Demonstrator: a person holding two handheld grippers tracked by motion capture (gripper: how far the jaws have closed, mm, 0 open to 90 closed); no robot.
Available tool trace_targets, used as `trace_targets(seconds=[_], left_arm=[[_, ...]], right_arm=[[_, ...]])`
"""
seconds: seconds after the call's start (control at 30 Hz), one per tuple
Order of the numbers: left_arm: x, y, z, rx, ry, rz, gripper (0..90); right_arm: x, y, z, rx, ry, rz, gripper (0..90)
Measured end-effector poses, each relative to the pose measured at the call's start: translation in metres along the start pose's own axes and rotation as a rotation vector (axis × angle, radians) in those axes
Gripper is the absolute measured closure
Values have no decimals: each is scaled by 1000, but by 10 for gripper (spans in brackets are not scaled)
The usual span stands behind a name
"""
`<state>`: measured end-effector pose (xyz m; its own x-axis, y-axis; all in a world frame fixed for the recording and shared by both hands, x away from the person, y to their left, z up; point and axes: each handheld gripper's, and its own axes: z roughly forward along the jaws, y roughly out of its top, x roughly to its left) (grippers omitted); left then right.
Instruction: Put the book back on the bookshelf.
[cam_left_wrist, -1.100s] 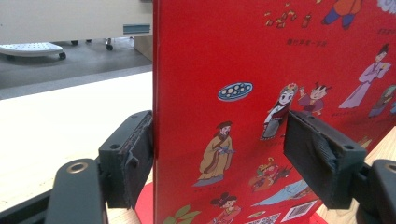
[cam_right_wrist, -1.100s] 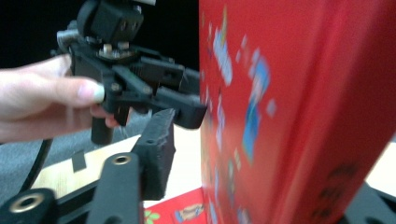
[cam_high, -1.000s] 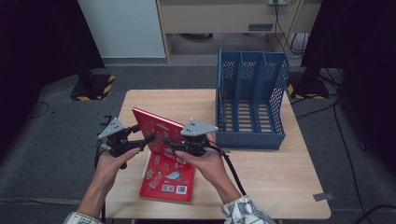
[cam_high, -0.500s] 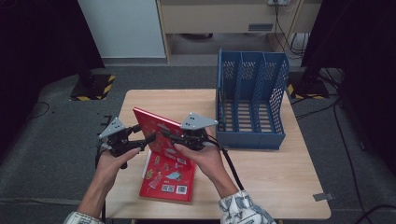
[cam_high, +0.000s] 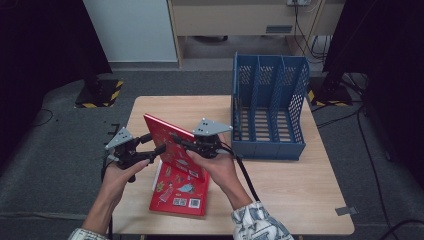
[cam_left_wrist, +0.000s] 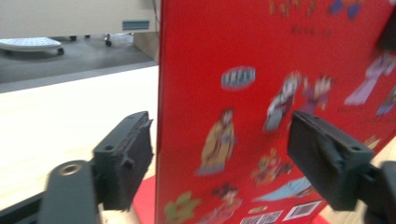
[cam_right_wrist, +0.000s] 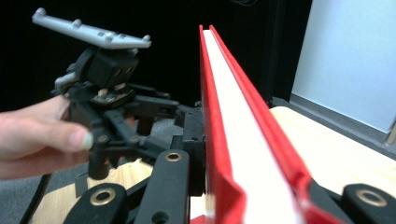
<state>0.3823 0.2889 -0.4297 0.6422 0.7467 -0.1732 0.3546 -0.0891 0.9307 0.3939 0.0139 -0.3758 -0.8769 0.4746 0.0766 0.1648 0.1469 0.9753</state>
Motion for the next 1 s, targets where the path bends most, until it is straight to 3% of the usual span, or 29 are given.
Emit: trace_targets(seconds=[0.2, 0.3, 0.33, 0.4, 0.5, 0.67, 1.0], left_arm=[[12, -39, -12, 48, 100, -25, 144], [24, -55, -12, 145, 168, 2, 113], [27, -59, -12, 156, 182, -5, 105], [33, -67, -11, 181, 191, -28, 91], [37, -74, -9, 232, 209, -17, 78], [40, -80, -7, 262, 226, -33, 72], [47, -84, -11, 269, 256, -70, 57]], right_arm=[[-5, -1, -4, -13, -24, 32, 795], [-5, -1, -7, -16, -37, 40, 796], [-6, -1, -8, -17, -45, 40, 796], [-7, -1, -11, -24, -57, 46, 796], [-9, -1, -16, -29, -66, 49, 796], [-13, -3, -23, -38, -84, 64, 797], [-16, -2, -38, -39, -106, 63, 797]])
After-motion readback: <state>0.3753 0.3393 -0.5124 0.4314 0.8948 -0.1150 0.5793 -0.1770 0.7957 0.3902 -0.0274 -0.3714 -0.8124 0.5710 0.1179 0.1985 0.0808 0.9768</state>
